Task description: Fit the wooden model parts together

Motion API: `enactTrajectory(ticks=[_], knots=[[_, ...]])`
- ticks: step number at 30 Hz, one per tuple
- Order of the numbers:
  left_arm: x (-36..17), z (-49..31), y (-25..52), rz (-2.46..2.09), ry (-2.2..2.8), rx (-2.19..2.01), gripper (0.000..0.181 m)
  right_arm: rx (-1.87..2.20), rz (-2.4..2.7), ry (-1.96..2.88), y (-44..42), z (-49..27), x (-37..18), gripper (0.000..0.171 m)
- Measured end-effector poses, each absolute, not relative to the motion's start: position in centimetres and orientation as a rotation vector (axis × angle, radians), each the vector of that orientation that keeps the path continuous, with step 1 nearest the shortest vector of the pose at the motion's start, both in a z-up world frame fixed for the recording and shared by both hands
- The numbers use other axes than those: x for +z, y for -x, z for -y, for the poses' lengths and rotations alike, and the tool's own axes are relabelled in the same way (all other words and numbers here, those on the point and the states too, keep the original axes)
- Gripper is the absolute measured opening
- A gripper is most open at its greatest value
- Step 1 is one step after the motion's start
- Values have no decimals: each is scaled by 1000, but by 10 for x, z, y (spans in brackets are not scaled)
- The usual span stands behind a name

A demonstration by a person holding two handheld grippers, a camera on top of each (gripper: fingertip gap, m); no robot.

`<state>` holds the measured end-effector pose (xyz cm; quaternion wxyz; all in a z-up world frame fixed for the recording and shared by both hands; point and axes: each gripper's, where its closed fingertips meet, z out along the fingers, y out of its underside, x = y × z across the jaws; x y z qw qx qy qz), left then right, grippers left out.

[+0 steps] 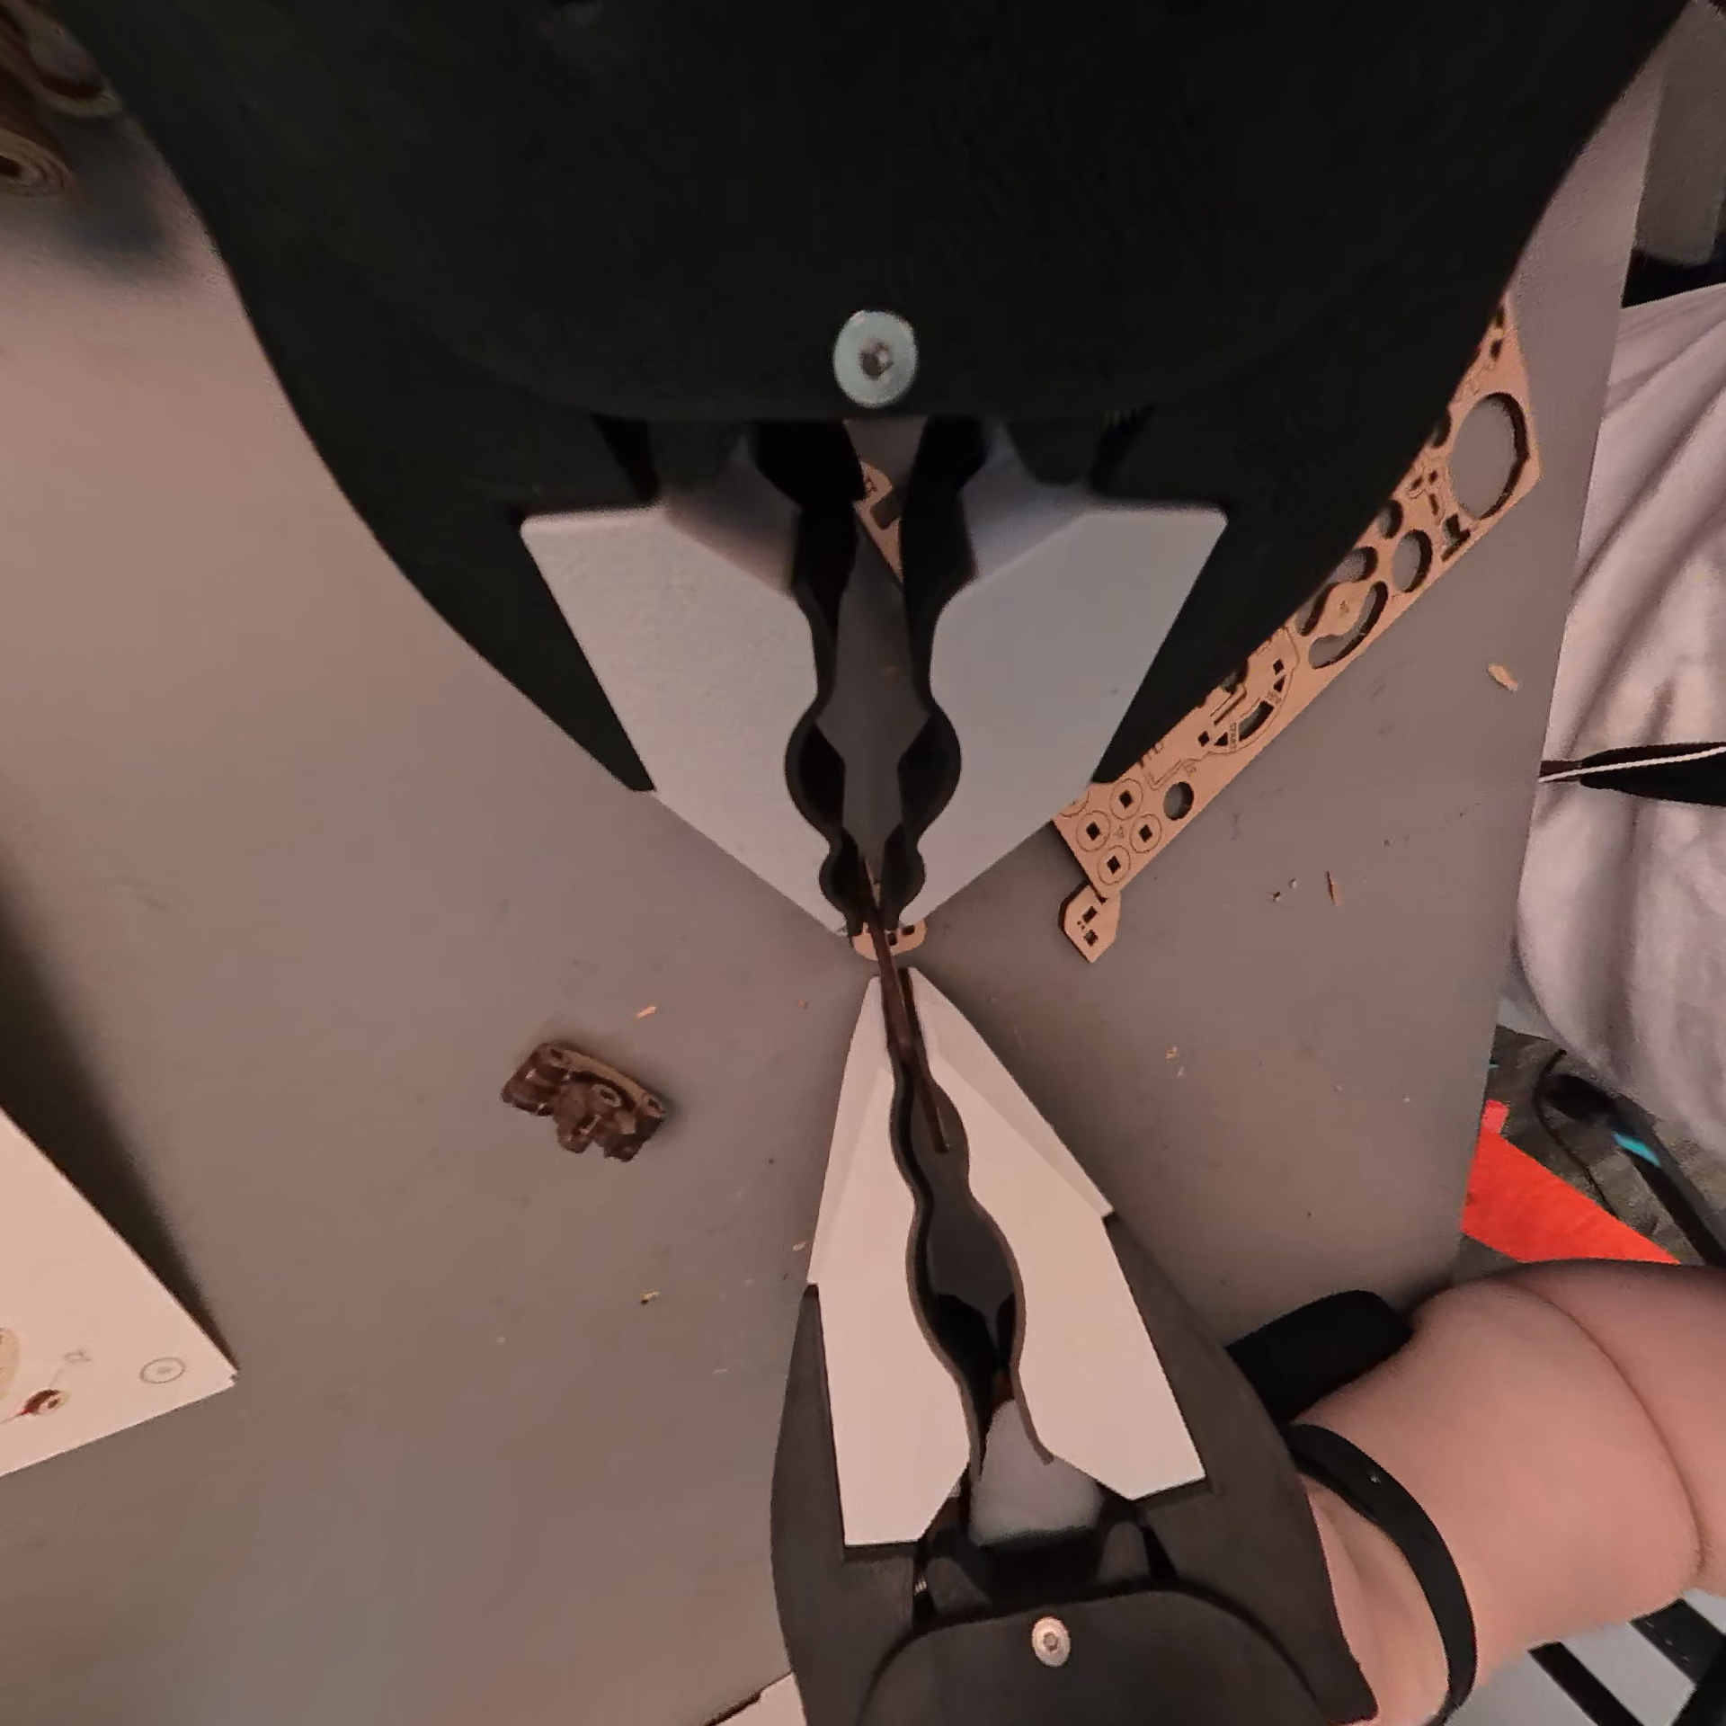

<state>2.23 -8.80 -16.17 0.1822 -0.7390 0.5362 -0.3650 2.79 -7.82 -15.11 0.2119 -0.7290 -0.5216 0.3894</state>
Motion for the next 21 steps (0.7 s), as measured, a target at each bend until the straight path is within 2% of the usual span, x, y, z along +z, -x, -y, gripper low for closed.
enactTrajectory(ticks=[4,8,15,21], knots=[[-159,82,-18,-1555,2018,-907,25,1045,1477,2028,-27,78,-152,2],[-160,86,-21,-1629,1943,-826,37,1054,1476,2068,-27,77,-152,2],[-159,85,-25,-1605,1975,-863,28,1091,1582,2102,-27,74,-154,2],[-155,79,-24,-1524,2025,-939,13,1172,1641,2114,-24,74,-155,3]])
